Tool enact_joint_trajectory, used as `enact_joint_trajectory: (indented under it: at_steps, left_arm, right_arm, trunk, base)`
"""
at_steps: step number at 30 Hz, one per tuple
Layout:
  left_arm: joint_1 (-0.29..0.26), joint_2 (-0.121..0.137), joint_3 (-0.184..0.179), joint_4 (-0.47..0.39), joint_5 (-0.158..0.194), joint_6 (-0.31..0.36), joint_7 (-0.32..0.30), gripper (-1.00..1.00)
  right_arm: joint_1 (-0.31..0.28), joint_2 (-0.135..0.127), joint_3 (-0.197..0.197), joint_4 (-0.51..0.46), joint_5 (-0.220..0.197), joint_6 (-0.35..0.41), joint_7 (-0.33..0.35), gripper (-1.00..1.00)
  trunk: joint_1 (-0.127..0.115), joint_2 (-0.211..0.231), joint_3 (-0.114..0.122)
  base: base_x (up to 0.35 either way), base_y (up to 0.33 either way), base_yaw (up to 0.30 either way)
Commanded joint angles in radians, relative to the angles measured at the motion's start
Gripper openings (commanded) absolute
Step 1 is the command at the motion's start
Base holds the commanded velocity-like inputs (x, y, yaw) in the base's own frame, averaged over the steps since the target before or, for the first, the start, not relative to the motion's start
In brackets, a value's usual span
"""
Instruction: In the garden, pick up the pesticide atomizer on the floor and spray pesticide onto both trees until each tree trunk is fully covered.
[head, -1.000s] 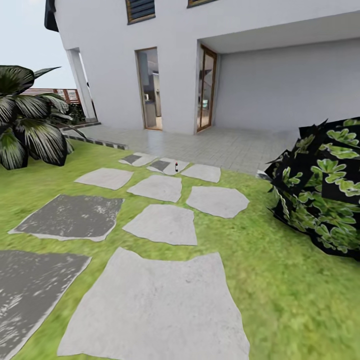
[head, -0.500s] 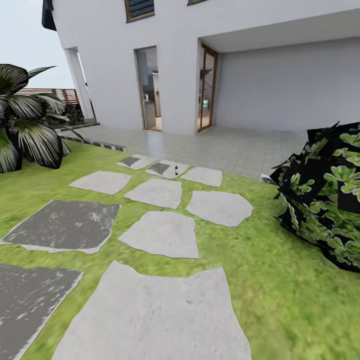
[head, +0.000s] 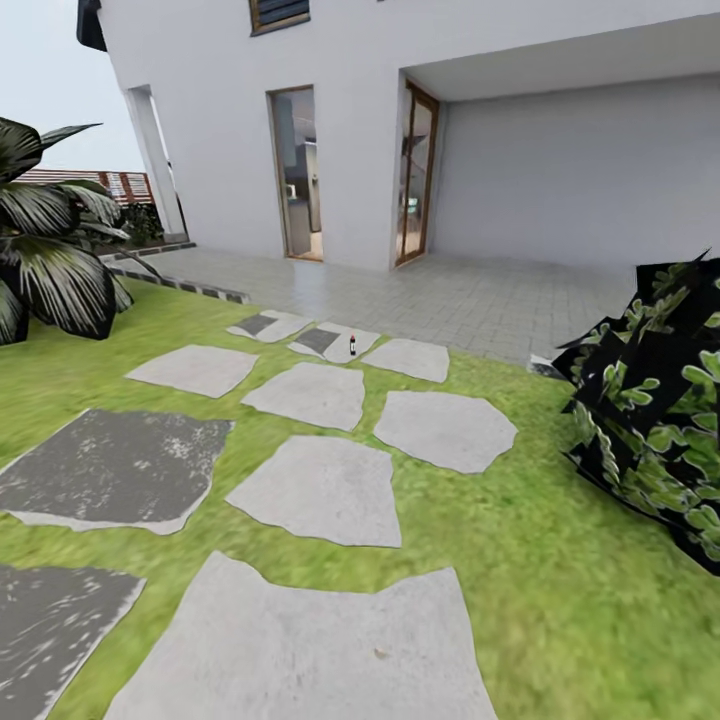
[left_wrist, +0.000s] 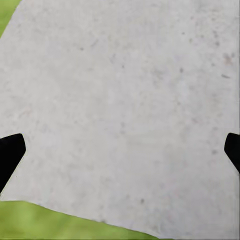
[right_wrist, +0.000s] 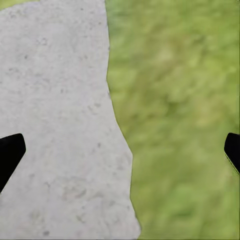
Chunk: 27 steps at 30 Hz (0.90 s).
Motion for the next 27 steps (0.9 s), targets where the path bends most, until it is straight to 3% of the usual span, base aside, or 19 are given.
enact_joint_trajectory:
  at_steps: [1,27]
  left_arm:
    - [-0.001,0.0,0.002,0.001,0.001,-0.003,0.0,1.0]
    - [-0.001,0.0,0.002,0.001,0.0,-0.003,0.0,1.0]
  right_arm:
    - [-0.001,0.0,-0.001,0.001,0.0,-0.003,0.0,1.0]
    - [-0.001,0.0,0.0,0.001,0.0,-0.002,0.0,1.0]
  trunk:
    - [0.0,0.0,-0.001]
    - [0.0,0.0,-0.001]
  base:
    - [0.339,0.0,0.0]
    - [0.339,0.0,0.0]
